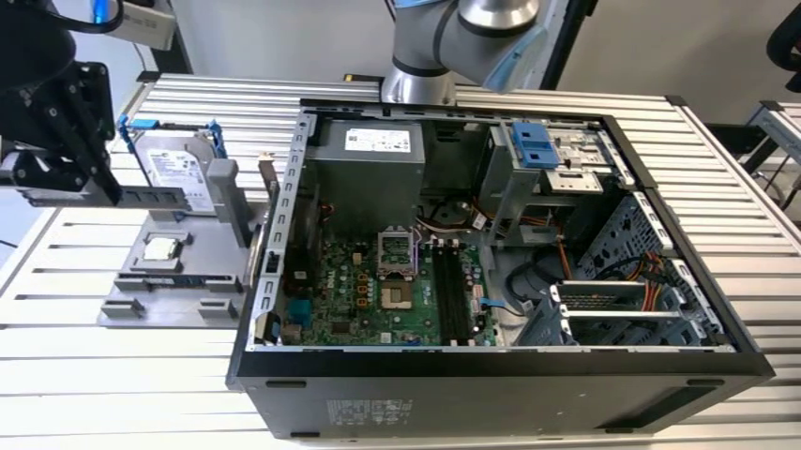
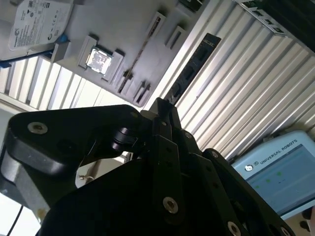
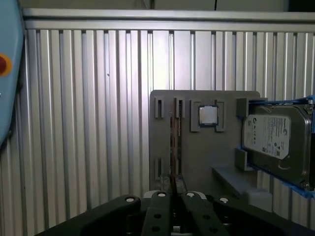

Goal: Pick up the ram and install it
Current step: 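Pick up the ram and move it above insertion slot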

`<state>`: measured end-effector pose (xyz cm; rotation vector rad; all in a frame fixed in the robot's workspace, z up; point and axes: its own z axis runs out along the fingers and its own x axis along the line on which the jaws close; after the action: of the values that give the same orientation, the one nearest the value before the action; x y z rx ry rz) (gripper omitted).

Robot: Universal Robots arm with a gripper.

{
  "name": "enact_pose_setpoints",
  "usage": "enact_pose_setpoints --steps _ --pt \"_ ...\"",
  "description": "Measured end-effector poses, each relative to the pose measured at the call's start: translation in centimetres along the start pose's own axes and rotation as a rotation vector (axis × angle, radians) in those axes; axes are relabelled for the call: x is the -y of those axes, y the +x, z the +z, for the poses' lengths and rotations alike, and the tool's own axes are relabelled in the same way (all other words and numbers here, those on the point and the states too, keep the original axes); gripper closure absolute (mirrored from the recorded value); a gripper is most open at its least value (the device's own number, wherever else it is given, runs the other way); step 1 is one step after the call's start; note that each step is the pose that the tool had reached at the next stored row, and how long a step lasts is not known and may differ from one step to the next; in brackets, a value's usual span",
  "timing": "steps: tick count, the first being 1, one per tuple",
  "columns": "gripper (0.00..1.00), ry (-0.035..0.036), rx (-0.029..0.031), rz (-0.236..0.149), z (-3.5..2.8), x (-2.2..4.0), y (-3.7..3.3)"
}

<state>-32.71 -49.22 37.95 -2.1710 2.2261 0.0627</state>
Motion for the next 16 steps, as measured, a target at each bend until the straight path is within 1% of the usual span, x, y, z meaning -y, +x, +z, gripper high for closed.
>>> enact_pose_setpoints --steps 10,16 --pt "1.00 -0.0039 0.0000 0.000 -0.01 2.45 -0.06" --pt "1.00 -0.0076 -0.0001 0.000 -0.02 4.06 -0.10"
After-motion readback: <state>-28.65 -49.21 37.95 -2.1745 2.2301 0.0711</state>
